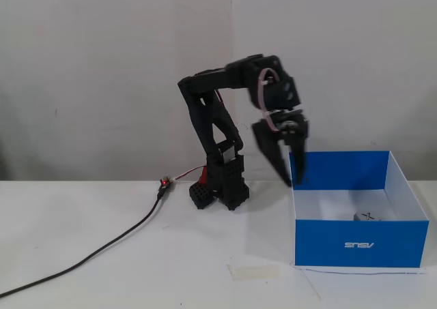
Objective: Pick the gray block and keep it in the box.
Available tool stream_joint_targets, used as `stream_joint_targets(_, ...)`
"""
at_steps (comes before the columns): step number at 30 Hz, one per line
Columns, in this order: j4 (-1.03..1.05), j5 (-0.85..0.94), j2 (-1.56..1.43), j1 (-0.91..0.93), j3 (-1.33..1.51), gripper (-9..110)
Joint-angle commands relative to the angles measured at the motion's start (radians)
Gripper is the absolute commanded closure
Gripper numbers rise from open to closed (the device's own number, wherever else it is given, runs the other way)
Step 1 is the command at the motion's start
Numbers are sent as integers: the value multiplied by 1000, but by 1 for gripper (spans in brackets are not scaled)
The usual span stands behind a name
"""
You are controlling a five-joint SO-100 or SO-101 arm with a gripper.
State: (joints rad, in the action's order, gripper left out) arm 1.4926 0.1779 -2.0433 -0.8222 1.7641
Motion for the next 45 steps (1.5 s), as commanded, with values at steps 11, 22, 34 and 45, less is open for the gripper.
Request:
stream_joint_targets(11,-112,34,-126,618,141,101)
stream_joint_targets(22,-356,-15,-313,833,423,101)
stream_joint_targets(34,-583,-138,-554,859,752,101)
stream_joint_targets(45,-684,-219,-891,844,1072,101)
